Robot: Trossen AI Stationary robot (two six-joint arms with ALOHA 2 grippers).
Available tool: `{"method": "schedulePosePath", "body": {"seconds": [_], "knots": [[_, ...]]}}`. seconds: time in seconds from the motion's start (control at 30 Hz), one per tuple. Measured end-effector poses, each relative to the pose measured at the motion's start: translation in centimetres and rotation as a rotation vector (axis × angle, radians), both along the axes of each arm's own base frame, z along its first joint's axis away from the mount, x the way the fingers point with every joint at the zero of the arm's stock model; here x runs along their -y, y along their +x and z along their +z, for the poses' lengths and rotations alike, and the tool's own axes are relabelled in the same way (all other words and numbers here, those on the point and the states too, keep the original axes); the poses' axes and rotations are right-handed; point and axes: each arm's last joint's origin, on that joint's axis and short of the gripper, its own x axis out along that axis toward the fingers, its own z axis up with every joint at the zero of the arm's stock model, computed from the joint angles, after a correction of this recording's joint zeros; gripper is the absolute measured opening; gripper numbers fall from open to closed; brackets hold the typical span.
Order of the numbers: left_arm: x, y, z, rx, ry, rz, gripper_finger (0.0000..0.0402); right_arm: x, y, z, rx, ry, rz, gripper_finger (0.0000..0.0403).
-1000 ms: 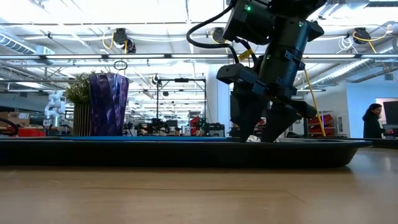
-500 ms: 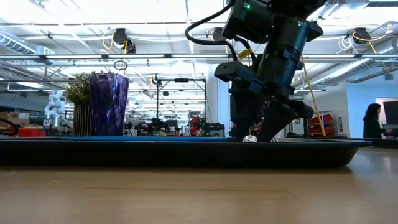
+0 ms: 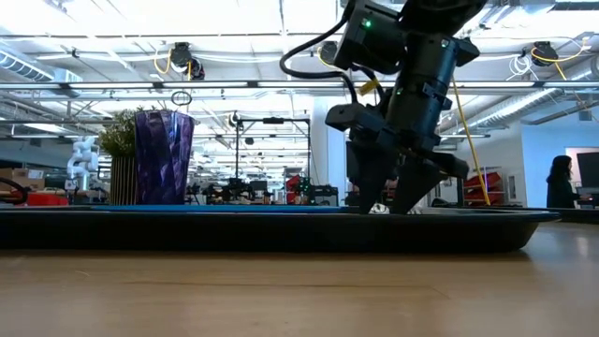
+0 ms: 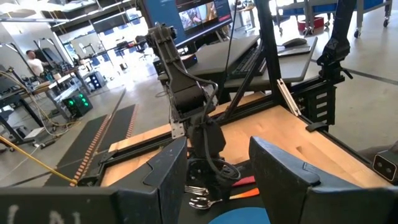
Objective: Pick and place plate/cup/fork/spoon on tray
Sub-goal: Adjust the orange spoon on the black tray
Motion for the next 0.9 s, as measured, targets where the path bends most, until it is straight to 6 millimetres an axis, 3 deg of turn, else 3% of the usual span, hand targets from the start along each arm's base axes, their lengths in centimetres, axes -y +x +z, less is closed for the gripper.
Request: {"method": "schedulePosePath", "body": {"seconds": [0.9], "knots": [[0.0, 0.0, 0.0, 0.0, 0.0, 0.0, 0.0177, 0.54, 0.28, 0.09, 0.026, -0.001, 0.005, 0.0203]]}}
